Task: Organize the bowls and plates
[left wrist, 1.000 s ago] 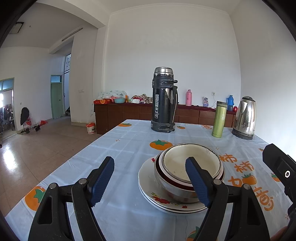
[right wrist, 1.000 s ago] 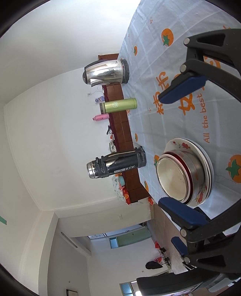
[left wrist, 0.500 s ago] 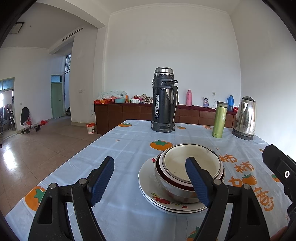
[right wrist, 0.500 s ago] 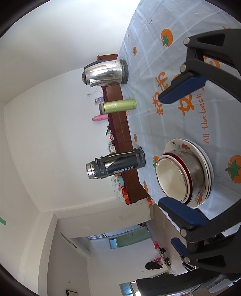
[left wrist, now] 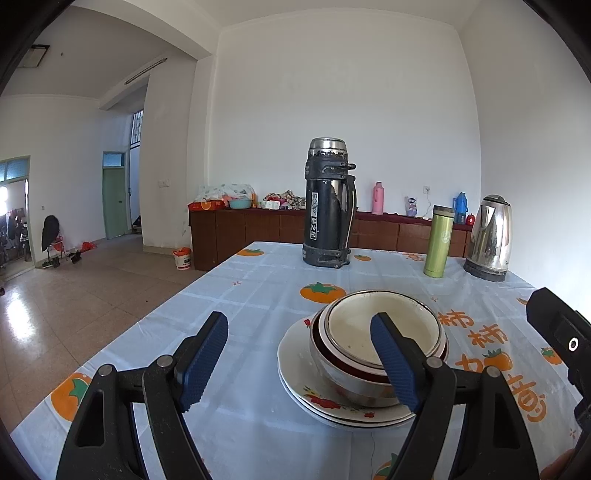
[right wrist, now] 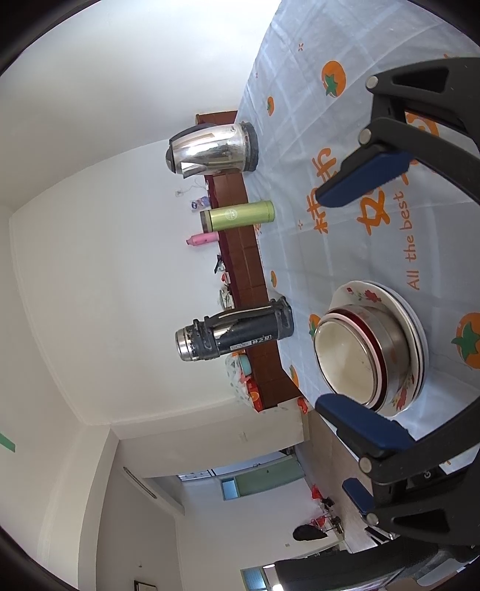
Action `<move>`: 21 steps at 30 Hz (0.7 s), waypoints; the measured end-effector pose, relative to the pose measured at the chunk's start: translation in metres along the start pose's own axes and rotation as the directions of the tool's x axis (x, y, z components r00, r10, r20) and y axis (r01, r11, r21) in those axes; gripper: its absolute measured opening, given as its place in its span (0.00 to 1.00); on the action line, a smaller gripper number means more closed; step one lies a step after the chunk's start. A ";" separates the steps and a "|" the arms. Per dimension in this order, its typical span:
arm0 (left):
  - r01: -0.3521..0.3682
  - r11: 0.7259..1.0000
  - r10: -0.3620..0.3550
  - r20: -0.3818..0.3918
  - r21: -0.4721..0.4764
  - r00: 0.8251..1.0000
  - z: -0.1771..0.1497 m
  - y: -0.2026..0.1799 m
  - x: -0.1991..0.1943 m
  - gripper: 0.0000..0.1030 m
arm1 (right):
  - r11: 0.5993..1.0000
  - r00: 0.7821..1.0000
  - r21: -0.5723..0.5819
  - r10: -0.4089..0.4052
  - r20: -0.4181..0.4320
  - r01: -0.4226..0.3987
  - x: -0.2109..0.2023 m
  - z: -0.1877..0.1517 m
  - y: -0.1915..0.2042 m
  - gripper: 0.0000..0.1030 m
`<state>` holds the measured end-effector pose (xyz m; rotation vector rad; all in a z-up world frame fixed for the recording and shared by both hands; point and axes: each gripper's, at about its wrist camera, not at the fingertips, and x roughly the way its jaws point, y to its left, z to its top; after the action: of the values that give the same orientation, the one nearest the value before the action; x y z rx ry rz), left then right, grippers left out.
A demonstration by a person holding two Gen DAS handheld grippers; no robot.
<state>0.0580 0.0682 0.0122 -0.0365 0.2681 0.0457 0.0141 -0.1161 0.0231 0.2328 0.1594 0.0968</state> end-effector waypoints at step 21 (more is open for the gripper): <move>0.027 1.000 -0.027 0.064 -0.012 0.998 0.004 -0.003 -0.009 0.96 | 1.000 1.000 0.015 -0.028 -0.006 0.028 0.003 0.000 -0.005 1.00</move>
<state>0.0502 0.0653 0.0186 -0.0518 0.2031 0.0218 0.0172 -0.1204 0.0219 0.2450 0.1690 0.0688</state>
